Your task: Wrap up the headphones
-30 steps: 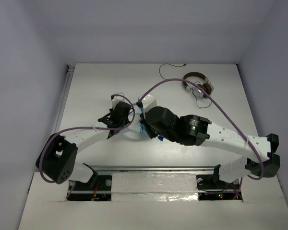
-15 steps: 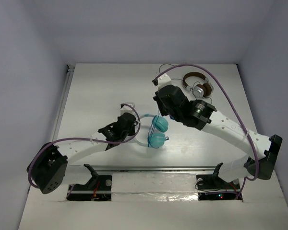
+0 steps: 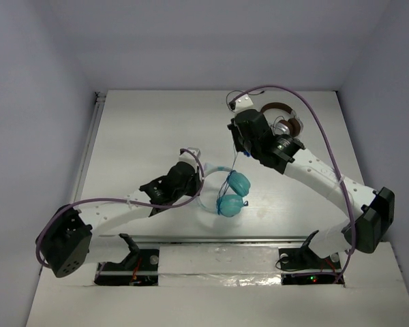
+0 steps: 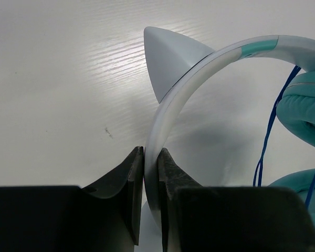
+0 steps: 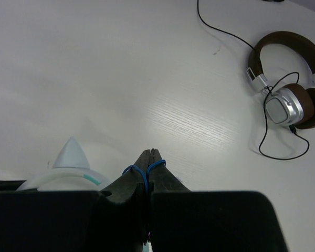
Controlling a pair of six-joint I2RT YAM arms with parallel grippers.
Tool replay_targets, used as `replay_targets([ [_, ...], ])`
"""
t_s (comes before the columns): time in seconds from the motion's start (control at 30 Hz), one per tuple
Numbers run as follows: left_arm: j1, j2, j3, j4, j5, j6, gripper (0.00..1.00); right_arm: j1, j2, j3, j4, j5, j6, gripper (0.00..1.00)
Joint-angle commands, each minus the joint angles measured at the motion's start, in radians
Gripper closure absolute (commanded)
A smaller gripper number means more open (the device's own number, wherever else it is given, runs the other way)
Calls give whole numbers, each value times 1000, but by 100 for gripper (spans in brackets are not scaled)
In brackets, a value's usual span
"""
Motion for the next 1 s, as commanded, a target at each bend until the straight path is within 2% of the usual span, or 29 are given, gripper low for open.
replay_targets([
  [0.0,-5,-79,27,55,83,30,100,-26,11,-20,115,-21,16,100],
  [0.27,4,-130,28,74,151,61,100,-96,-30,-158,179,-53,130,100],
  [0.47,127,-203,54,108,337,47,100,-96,-104,-308,260,-107,214,100],
  [0.63,217,-217,100,109,466,49,100,-107,-150,-417,389,-332,247,100],
  [0.67,217,-216,122,103,496,46,100,-107,-162,-463,462,-363,251,100],
  [0.8,237,-213,177,88,516,38,100,-107,-175,-554,625,-504,285,98],
  [0.97,274,-231,275,43,554,37,100,-116,-190,-646,792,-579,332,98],
])
